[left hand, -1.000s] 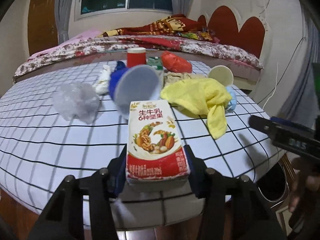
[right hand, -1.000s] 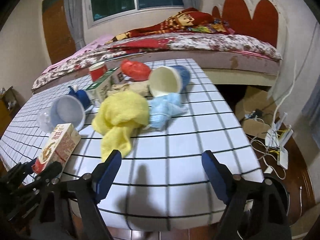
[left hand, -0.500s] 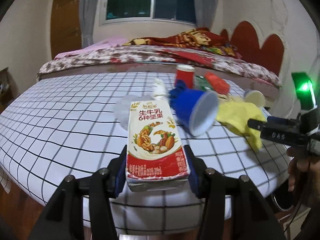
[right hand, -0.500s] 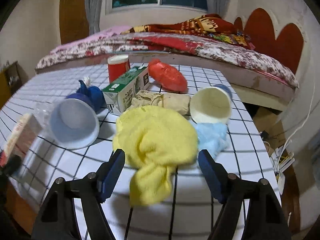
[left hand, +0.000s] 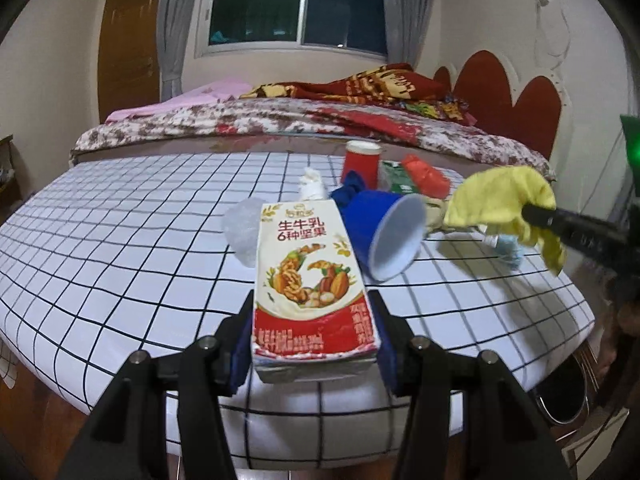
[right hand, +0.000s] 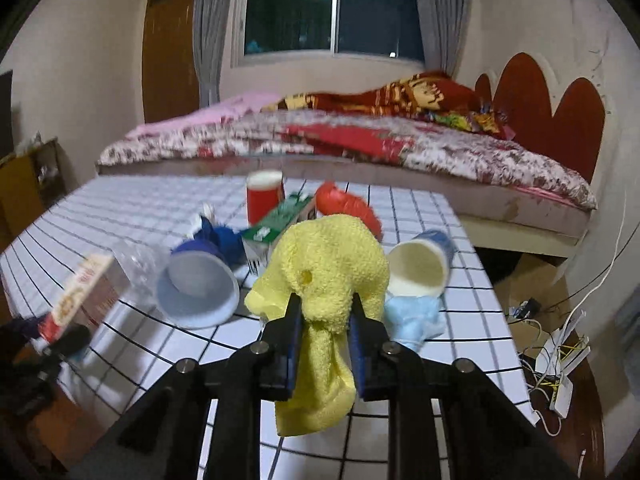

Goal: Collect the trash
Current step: 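Drop the milk carton from left gripper into the bin while right gripper drops the cloth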

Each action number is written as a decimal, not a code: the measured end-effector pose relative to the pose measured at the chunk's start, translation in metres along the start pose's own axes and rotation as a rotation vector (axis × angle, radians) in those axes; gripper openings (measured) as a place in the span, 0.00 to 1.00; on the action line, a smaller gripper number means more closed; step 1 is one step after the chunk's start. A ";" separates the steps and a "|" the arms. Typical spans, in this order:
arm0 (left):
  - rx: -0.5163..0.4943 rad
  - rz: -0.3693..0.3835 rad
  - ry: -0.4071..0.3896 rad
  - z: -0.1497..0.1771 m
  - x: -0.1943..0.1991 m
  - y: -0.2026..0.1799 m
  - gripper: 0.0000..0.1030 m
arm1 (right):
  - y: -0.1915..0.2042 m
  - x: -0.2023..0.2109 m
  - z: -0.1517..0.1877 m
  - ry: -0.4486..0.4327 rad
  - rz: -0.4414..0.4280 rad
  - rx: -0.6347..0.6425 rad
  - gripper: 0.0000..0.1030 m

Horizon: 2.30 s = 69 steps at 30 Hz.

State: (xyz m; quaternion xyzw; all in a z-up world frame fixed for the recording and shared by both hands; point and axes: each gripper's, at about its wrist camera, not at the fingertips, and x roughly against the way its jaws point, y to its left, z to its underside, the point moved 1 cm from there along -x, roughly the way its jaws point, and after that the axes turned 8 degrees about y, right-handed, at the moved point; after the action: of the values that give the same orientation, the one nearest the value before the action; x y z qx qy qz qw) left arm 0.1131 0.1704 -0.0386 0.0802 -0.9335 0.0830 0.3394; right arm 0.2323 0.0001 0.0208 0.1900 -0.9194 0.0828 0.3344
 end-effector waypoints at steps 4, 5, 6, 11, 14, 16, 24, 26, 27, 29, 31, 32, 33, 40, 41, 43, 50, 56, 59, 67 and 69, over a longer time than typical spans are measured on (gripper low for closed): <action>-0.016 0.020 -0.024 0.001 0.015 -0.010 0.51 | -0.018 0.037 0.003 -0.060 -0.009 -0.028 0.22; -0.022 0.026 -0.028 0.001 0.018 -0.014 0.51 | -0.022 0.042 0.003 -0.067 -0.014 -0.036 0.22; -0.032 0.033 -0.033 0.001 0.022 -0.018 0.51 | -0.027 0.050 0.005 -0.081 -0.011 -0.044 0.22; -0.105 0.082 -0.047 0.001 0.033 -0.052 0.51 | -0.059 0.080 0.025 -0.113 0.052 -0.094 0.22; -0.147 0.117 -0.047 0.002 0.035 -0.074 0.51 | -0.081 0.087 0.042 -0.100 0.075 -0.139 0.22; -0.178 0.147 -0.044 0.003 0.035 -0.092 0.51 | -0.095 0.091 0.055 -0.085 0.095 -0.161 0.22; -0.308 0.309 -0.015 0.018 0.039 -0.178 0.51 | -0.163 0.126 0.099 -0.053 0.184 -0.261 0.22; -0.347 0.356 -0.003 0.025 0.042 -0.201 0.51 | -0.182 0.133 0.113 -0.040 0.212 -0.296 0.22; -0.367 0.378 0.004 0.028 0.043 -0.212 0.51 | -0.190 0.137 0.119 -0.033 0.222 -0.315 0.22; -0.409 0.418 0.013 0.036 0.046 -0.234 0.51 | -0.205 0.145 0.133 -0.023 0.246 -0.343 0.22; -0.447 0.459 0.029 0.044 0.049 -0.254 0.51 | -0.218 0.151 0.148 -0.008 0.267 -0.364 0.22; -0.465 0.476 0.038 0.049 0.049 -0.264 0.51 | -0.226 0.153 0.156 0.002 0.275 -0.376 0.22; -0.480 0.491 0.047 0.053 0.050 -0.272 0.51 | -0.233 0.155 0.165 0.016 0.287 -0.387 0.22; -0.571 0.563 0.143 0.088 0.039 -0.332 0.51 | -0.268 0.157 0.219 0.088 0.298 -0.456 0.22; -0.580 0.566 0.156 0.090 0.035 -0.337 0.51 | -0.273 0.155 0.225 0.098 0.299 -0.464 0.22; -0.592 0.577 0.190 0.098 0.026 -0.347 0.51 | -0.283 0.148 0.238 0.126 0.297 -0.473 0.22; -0.595 0.571 0.300 0.106 -0.022 -0.373 0.51 | -0.308 0.112 0.256 0.185 0.235 -0.498 0.22; -0.581 0.598 0.382 0.108 -0.050 -0.387 0.54 | -0.322 0.074 0.262 0.266 0.182 -0.496 0.46; -0.549 0.534 0.371 0.110 -0.054 -0.383 0.85 | -0.337 0.067 0.270 0.311 0.262 -0.547 0.73; -0.472 0.454 0.316 0.099 -0.036 -0.354 0.98 | -0.351 0.099 0.272 0.288 0.309 -0.650 0.74; -0.460 0.442 0.291 0.093 -0.026 -0.346 0.99 | -0.346 0.106 0.267 0.275 0.316 -0.649 0.80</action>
State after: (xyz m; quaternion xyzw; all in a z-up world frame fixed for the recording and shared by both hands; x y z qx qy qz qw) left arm 0.1461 -0.1833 -0.0912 -0.2148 -0.8645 -0.0474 0.4518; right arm 0.1413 -0.4222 -0.1056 -0.0826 -0.8624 -0.1371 0.4803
